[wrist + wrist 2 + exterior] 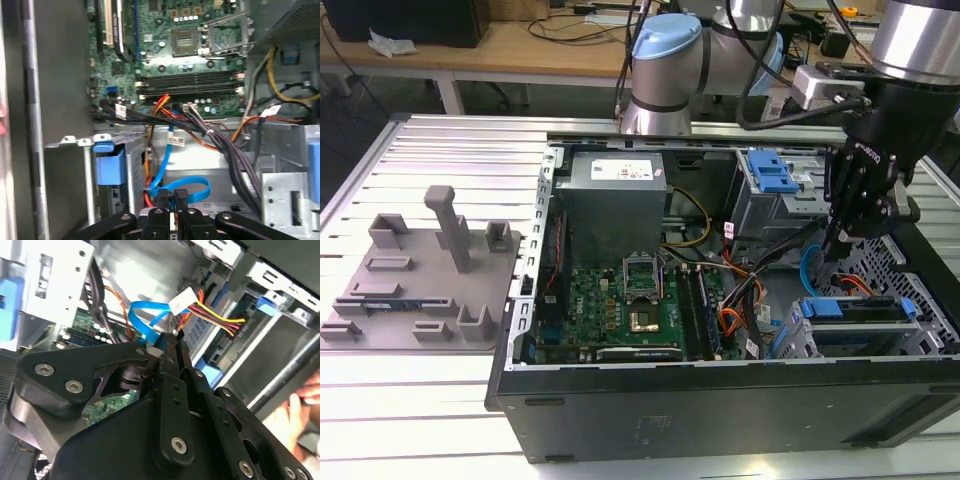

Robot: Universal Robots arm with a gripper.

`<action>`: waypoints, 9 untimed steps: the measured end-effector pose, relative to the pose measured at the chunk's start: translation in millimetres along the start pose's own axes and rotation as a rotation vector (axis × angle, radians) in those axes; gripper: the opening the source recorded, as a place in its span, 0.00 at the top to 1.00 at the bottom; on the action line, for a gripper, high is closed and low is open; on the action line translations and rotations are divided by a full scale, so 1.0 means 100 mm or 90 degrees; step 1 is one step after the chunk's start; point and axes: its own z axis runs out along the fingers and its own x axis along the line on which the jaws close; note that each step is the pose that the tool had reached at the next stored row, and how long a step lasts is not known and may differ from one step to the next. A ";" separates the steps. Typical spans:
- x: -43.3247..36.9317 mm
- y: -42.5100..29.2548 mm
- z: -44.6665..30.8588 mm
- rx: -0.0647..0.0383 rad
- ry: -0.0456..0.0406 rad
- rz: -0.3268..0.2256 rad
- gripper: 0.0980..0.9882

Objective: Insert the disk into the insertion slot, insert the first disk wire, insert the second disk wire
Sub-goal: 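Insert the second disk wire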

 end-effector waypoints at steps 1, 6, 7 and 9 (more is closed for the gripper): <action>0.020 -0.015 0.003 -0.001 -0.0127 0.000 0.93; 0.155 -0.062 0.020 -0.003 -0.0482 0.000 0.93; 0.177 -0.064 0.023 -0.003 -0.0505 0.000 0.93; 0.225 -0.068 0.029 -0.004 -0.0606 0.000 0.93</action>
